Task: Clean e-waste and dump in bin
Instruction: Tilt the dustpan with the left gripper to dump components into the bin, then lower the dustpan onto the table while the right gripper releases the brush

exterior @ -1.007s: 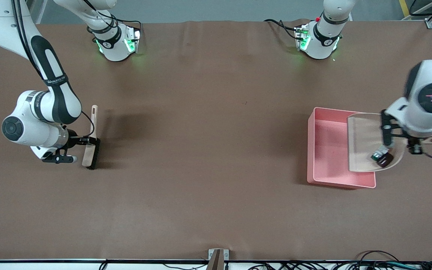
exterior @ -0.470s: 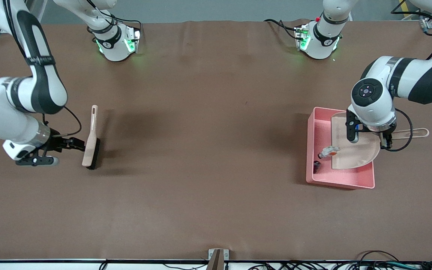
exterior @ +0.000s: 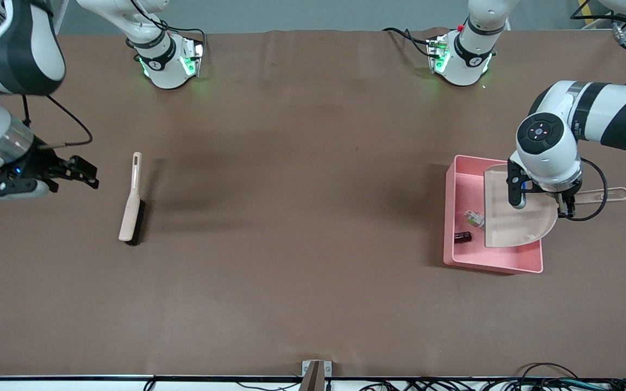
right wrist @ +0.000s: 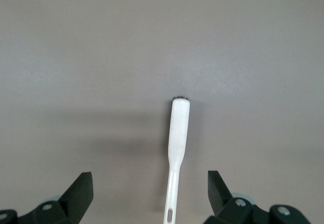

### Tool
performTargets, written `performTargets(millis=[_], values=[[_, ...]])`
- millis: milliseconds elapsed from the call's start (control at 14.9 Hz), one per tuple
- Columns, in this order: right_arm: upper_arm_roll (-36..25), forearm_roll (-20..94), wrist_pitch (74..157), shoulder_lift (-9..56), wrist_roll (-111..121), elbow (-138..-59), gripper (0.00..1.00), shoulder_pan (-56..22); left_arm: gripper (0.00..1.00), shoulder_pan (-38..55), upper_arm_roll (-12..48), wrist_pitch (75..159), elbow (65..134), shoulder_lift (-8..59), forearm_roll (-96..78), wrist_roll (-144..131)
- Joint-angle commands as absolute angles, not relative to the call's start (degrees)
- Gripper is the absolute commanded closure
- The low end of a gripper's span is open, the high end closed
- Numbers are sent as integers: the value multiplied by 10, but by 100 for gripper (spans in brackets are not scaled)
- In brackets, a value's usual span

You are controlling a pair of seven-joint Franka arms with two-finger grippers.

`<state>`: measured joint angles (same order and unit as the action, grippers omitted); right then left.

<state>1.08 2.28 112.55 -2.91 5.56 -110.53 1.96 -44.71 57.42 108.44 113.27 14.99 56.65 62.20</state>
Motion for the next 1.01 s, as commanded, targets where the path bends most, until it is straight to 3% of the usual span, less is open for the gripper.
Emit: performTargets(millis=[0,201,403,671,940], values=[[10,12,1065,-55,54,-1079,0,22,100,-372,577,1000,1044,182,574,628],[8,8,1010,-52,50,-1009,0,25,99,-331,577,989,965,255,501,569],[6,8,990,-49,41,-976,0,41,99,-198,561,991,851,392,481,500],[7,10,960,-46,36,-950,0,46,100,-91,499,1059,843,466,487,356],[7,10,943,-45,38,-938,0,47,100,22,421,1100,845,482,492,314]])
